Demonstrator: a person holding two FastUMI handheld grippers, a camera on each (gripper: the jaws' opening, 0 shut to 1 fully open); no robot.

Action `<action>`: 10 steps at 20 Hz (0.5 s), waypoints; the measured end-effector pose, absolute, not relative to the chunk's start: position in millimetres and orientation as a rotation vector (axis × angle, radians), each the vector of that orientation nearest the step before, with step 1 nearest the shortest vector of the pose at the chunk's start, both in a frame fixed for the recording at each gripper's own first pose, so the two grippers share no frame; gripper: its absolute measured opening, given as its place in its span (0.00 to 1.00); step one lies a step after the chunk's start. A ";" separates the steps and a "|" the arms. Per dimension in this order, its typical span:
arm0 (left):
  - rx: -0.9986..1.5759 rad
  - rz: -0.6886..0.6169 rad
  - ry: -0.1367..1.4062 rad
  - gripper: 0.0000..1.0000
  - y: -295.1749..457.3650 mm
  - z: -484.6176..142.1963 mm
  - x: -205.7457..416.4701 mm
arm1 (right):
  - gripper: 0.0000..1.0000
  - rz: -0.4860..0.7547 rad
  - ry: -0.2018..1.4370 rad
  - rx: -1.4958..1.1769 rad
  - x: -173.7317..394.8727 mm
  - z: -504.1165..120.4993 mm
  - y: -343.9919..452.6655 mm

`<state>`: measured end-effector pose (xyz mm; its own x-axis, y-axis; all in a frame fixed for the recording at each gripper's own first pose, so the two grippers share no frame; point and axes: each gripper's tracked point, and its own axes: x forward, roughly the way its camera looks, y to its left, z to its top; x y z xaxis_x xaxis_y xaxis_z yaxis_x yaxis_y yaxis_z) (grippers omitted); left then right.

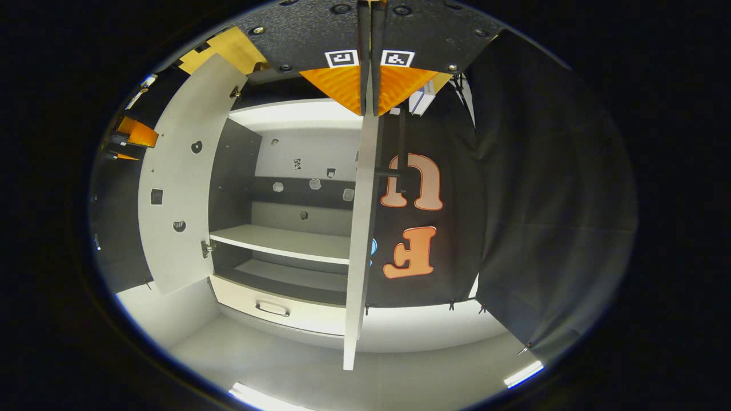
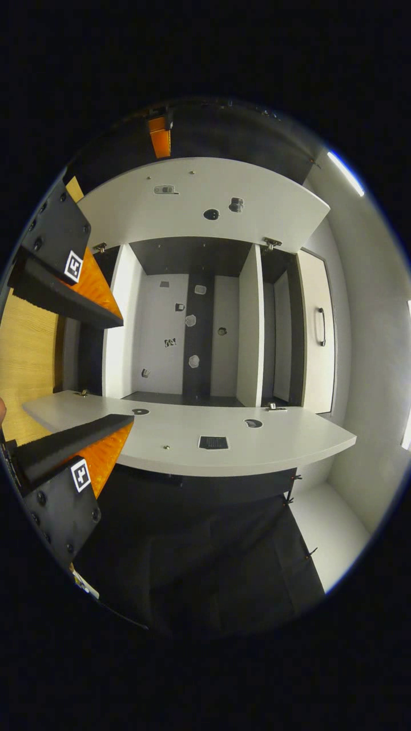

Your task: Open the right door of the double-door shoe cabinet with the right hand, and open the left door with the left hand.

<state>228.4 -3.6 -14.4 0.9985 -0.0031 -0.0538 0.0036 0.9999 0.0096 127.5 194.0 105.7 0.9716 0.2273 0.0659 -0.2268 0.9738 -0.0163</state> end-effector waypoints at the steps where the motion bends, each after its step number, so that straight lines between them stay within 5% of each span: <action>1: 0.003 -0.006 0.059 0.07 -5.8 -15.2 226.0 | 0.96 0.229 -0.069 -0.004 124.5 106.4 188.8; 4: -0.008 0.010 0.067 0.28 -8.0 -15.7 223.4 | 0.96 0.226 -0.060 -0.007 118.4 106.6 168.0; 6: -0.008 0.033 0.063 0.22 -4.8 -14.3 221.5 | 0.96 0.232 -0.064 -0.007 112.0 108.6 159.7; 7: -0.012 0.040 0.059 0.32 -6.2 -14.0 222.5 | 0.96 0.234 -0.066 -0.007 110.0 109.3 155.1; 9: -0.016 0.060 0.048 0.34 -5.1 -12.1 224.0 | 0.97 0.236 -0.069 -0.007 106.9 109.3 146.2; 10: -0.015 0.072 0.044 0.46 -4.1 -11.2 223.8 | 0.97 0.238 -0.068 -0.006 105.7 109.7 140.8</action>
<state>223.8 -4.1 -11.2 0.9965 0.0716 -0.0442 -0.0722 0.9973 -0.0133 105.7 140.8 109.7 0.9696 0.2354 0.0665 -0.2350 0.9719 -0.0138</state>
